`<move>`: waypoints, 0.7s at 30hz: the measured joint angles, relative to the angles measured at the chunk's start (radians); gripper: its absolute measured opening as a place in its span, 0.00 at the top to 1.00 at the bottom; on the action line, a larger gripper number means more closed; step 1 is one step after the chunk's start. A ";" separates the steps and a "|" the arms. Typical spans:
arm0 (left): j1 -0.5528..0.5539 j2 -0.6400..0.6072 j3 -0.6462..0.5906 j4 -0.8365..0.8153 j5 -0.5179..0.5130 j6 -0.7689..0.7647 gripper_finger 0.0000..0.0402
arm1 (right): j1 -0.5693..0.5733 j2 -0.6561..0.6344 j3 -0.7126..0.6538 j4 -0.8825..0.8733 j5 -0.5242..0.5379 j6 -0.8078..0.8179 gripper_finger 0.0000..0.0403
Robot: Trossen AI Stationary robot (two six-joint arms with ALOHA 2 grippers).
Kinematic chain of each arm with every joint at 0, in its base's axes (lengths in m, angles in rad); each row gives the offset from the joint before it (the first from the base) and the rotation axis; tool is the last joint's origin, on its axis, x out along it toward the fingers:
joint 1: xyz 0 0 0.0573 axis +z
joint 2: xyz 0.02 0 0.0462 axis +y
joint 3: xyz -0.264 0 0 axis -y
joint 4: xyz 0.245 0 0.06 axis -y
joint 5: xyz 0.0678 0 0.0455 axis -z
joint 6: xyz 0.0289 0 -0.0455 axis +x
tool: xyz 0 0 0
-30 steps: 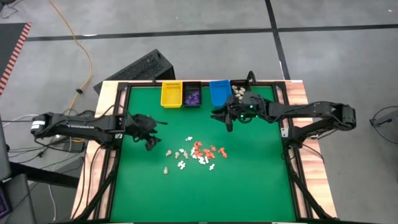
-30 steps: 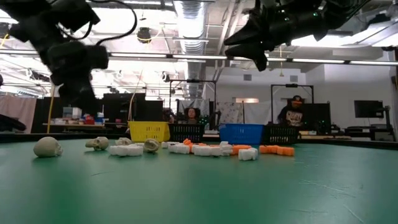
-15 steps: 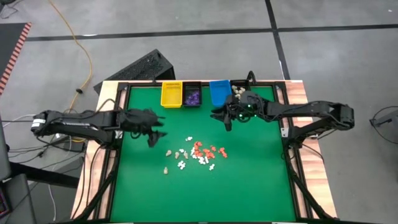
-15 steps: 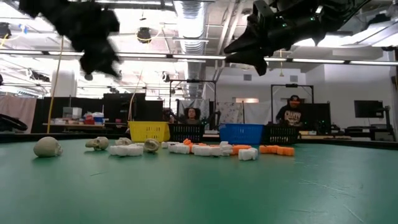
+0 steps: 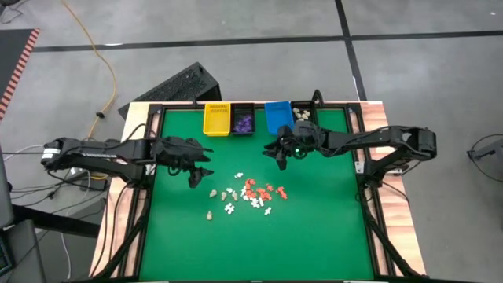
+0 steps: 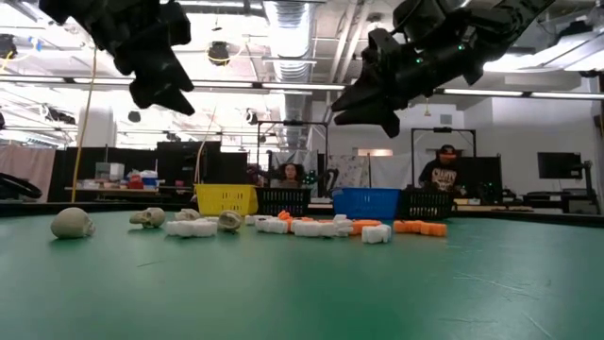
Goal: Sort Halloween decoration
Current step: Put the white skull toy into the right black basket
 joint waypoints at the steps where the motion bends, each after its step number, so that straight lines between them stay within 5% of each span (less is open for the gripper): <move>1: 0.000 0.007 -0.003 0.005 0.001 -0.010 0.36 | 0.000 0.006 0.000 -0.002 -0.001 0.004 0.61; 21: -0.006 0.119 -0.062 0.126 0.080 -0.074 0.36 | 0.014 0.007 0.000 -0.029 -0.004 -0.004 0.61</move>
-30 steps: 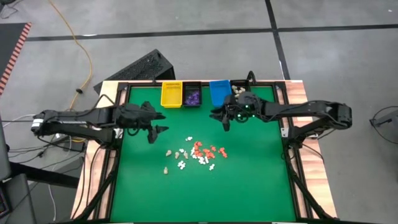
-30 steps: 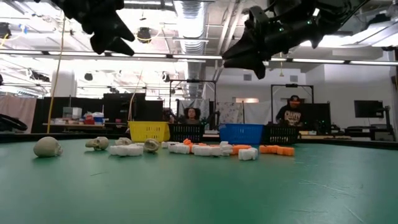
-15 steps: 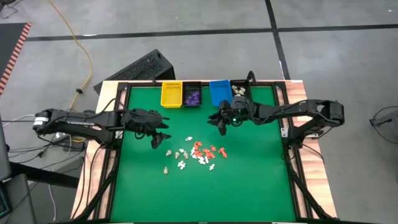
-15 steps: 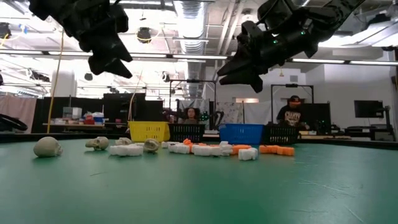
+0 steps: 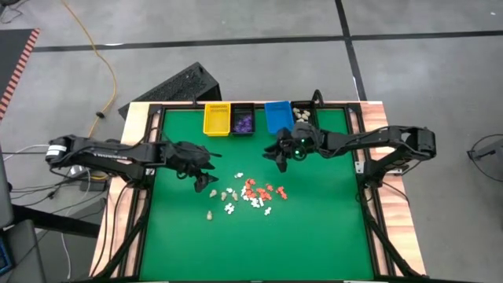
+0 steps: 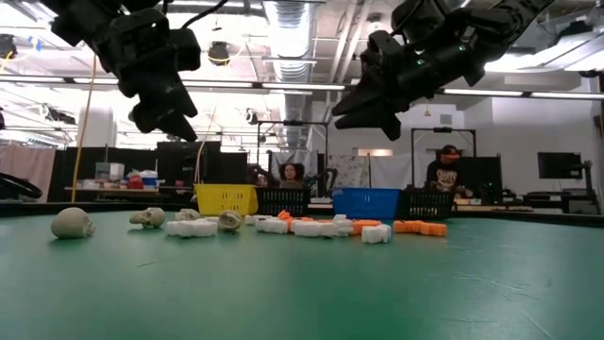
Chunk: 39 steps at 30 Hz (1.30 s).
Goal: Sort Halloween decoration
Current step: Put the white skull toy into the right black basket
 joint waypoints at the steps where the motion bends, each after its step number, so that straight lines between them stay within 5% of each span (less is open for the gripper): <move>1: 0.000 0.005 0.000 -0.003 0.000 0.000 0.36 | 0.000 0.000 0.000 -0.020 0.000 -0.001 0.61; 12: 0.001 0.085 0.000 0.090 0.070 -0.015 0.36 | 0.003 0.003 0.000 -0.136 0.056 -0.028 0.61; 23: 0.001 0.081 0.000 0.153 0.034 -0.017 0.36 | 0.005 0.003 0.000 -0.127 0.056 -0.036 0.62; 39: 0.103 -0.232 0.001 0.026 -0.062 0.108 0.36 | 0.110 0.023 0.000 0.019 0.055 -0.114 0.62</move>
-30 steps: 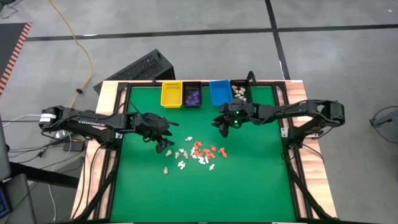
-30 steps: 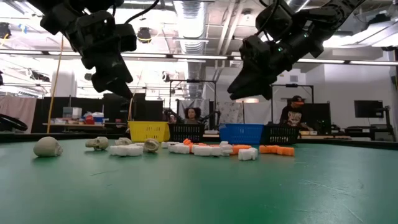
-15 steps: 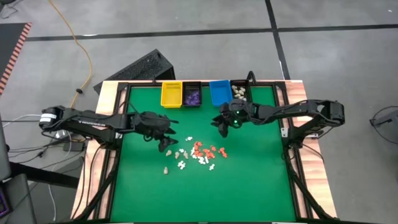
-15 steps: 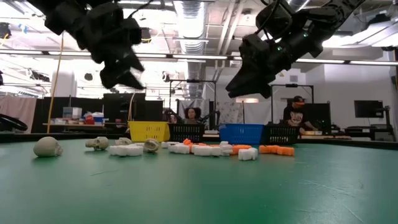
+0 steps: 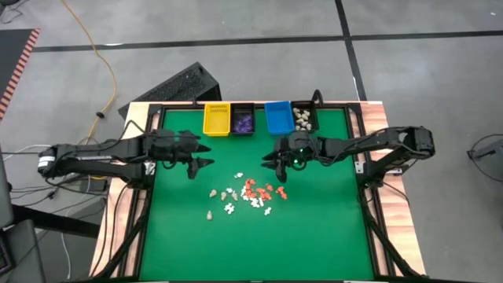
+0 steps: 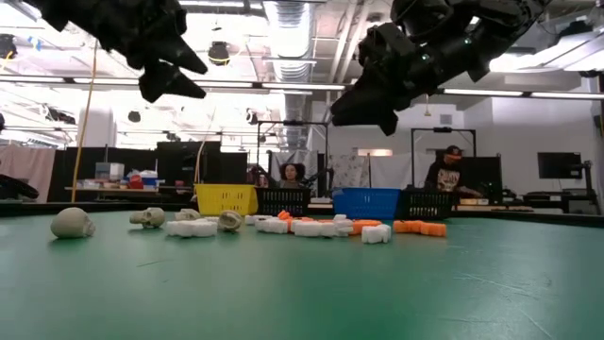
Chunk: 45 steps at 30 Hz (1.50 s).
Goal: Sort Halloween decoration
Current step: Put the white skull toy into the right black basket
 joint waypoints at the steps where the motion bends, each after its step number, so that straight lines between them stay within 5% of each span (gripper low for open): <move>1: 0.000 -0.019 0.000 -0.014 -0.012 -0.011 0.36 | 0.010 0.015 0.000 0.011 0.000 -0.013 0.62; 13: 0.000 -0.184 0.000 -0.113 -0.158 -0.085 0.36 | 0.073 0.290 0.182 0.028 0.023 -0.146 0.61; 25: -0.002 -0.230 0.000 -0.146 -0.159 -0.099 0.36 | 0.063 0.510 0.380 -0.056 0.025 -0.315 0.46; 38: -0.002 -0.315 0.000 -0.269 -0.218 -0.117 0.36 | 0.120 0.538 0.532 -0.153 -0.019 -0.486 0.45; 45: -0.002 -0.322 0.000 -0.279 -0.189 -0.119 0.36 | 0.140 0.671 0.678 -0.158 -0.058 -0.532 0.45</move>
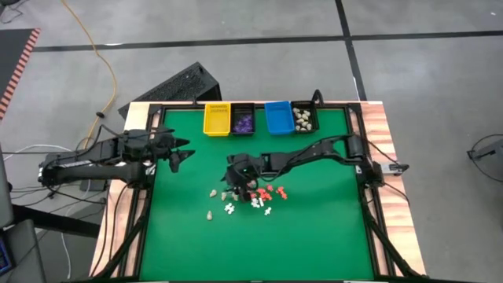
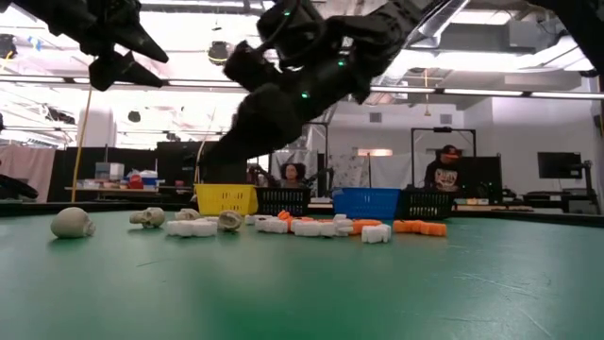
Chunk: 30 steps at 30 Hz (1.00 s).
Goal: Sort Halloween decoration
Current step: Put the white skull toy into the right black basket
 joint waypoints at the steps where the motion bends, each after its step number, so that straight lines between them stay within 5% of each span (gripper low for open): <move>1: 0.000 0.000 0.000 -0.001 0.007 0.000 0.36 | 0.000 0.021 0.029 0.000 -0.006 0.002 0.45; 16: 0.000 -0.077 0.000 -0.079 0.062 0.003 0.36 | 0.014 0.289 0.386 -0.090 -0.030 0.148 0.45; 30: 0.000 -0.160 0.000 -0.157 0.056 0.011 0.36 | 0.032 0.324 0.426 -0.270 0.033 0.180 0.45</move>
